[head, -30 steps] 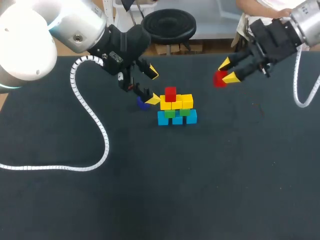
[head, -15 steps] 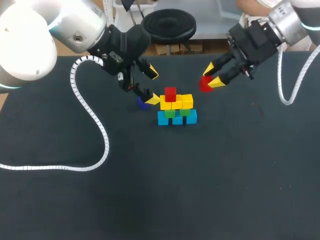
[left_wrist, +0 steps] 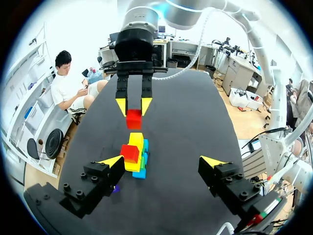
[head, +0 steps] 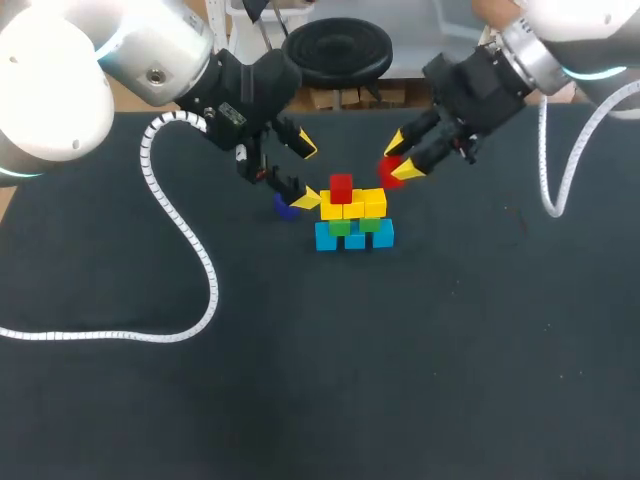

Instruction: Place the blue cubes, place green cubes on the blue cubes, place the yellow cubes on the green cubes, then place the red cubes on the yellow cubes, and place purple cube on the red cubes.

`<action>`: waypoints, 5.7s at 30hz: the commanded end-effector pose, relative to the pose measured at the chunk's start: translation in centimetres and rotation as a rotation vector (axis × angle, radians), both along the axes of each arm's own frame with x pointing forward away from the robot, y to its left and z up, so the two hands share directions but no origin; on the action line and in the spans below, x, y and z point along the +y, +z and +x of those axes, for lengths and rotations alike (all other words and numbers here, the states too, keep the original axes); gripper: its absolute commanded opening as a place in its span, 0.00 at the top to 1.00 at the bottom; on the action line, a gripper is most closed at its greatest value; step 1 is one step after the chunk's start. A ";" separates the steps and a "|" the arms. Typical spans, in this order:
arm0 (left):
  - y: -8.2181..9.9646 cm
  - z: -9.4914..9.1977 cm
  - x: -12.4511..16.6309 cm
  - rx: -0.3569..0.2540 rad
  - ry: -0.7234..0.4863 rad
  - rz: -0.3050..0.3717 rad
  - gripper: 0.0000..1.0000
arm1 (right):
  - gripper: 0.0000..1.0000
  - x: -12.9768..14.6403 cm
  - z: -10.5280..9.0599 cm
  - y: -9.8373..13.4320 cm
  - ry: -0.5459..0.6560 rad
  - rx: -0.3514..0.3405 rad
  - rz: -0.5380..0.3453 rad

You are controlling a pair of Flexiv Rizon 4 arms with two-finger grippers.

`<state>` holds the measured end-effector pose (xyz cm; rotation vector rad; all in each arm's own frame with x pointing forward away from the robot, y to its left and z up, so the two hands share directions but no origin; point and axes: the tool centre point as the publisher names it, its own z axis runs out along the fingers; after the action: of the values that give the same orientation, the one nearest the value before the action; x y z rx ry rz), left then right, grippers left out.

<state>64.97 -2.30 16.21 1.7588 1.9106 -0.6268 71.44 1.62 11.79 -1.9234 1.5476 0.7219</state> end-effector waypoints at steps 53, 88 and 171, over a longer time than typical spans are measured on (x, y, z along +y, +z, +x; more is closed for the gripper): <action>0.0 0.1 0.1 0.001 -0.003 -0.001 0.00 | 1.00 2.1 -0.6 -1.8 -0.045 0.078 0.058; 0.0 0.1 0.1 0.001 -0.003 -0.001 0.00 | 1.00 3.3 1.1 -2.5 0.000 0.088 0.036; 0.0 0.1 0.1 0.001 -0.003 -0.001 0.00 | 0.00 -3.8 -1.4 -0.1 -0.204 0.060 0.096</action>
<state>64.97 -2.30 16.21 1.7588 1.9106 -0.6268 70.84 -1.67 11.43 -1.6854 1.6789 0.7925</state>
